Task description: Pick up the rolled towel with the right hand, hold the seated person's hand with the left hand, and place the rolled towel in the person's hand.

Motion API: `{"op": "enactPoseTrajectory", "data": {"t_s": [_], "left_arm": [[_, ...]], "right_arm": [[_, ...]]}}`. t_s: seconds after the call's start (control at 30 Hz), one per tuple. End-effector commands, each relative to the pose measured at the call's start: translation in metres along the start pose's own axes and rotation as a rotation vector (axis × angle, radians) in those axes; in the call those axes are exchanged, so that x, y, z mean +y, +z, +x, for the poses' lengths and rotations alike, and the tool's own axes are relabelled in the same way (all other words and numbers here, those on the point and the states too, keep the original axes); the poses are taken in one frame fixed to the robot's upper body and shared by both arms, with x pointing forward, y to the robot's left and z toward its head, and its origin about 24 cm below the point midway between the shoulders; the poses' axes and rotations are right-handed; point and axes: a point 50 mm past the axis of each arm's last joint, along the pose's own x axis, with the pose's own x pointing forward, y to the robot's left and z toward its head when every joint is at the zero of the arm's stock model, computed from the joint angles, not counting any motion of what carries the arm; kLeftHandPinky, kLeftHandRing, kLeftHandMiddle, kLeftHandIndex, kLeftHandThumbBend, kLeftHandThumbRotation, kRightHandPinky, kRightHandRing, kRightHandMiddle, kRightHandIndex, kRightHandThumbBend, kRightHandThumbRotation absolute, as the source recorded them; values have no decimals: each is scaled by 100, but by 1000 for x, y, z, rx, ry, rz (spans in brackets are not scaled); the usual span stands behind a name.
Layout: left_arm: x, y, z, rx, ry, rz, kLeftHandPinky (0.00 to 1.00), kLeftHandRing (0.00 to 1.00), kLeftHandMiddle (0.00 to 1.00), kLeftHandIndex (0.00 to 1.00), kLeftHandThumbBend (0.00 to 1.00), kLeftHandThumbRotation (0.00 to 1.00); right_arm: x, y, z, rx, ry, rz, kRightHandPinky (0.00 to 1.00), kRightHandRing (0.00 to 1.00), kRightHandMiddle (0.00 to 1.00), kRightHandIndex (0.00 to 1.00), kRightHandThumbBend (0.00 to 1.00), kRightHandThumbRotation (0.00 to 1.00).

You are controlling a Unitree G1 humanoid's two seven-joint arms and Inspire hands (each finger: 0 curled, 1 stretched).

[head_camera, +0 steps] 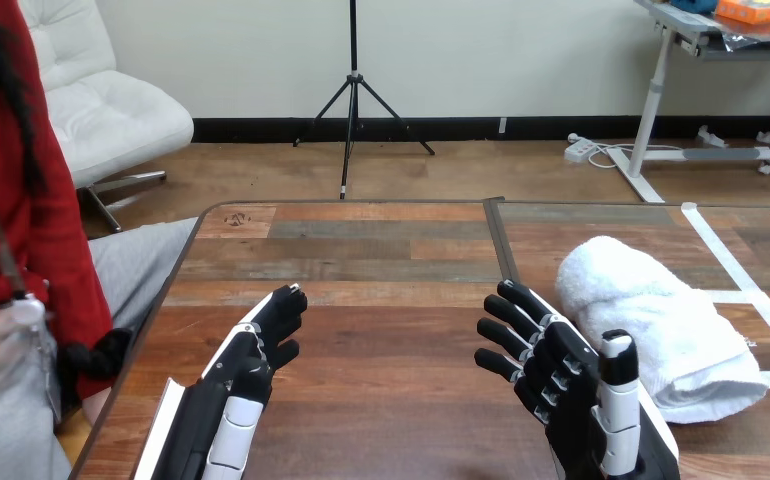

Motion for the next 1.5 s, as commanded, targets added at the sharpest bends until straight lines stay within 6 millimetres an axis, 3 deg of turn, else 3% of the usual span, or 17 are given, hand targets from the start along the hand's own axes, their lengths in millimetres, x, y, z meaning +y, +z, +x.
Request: {"op": "enactPoseTrajectory", "data": {"t_s": [0.0, 0.33, 0.87, 1.47], "left_arm": [[-2, 14, 16, -107, -2, -8, 90, 92, 90, 87, 79, 100], [-2, 15, 16, -106, -10, -11, 90, 92, 90, 87, 79, 100], [-4, 15, 15, -102, -7, -7, 90, 92, 89, 87, 80, 100], [-4, 15, 14, -102, -2, -5, 90, 92, 89, 87, 79, 100]], "right_arm": [[0, 17, 24, -105, 44, -63, 86, 89, 90, 90, 96, 100], [-16, 28, 53, -135, 23, -210, 89, 92, 93, 92, 99, 100], [-48, 63, 98, -226, -85, -470, 90, 95, 94, 94, 100, 100], [-88, 90, 128, -239, -204, -699, 86, 93, 94, 94, 97, 99]]}}
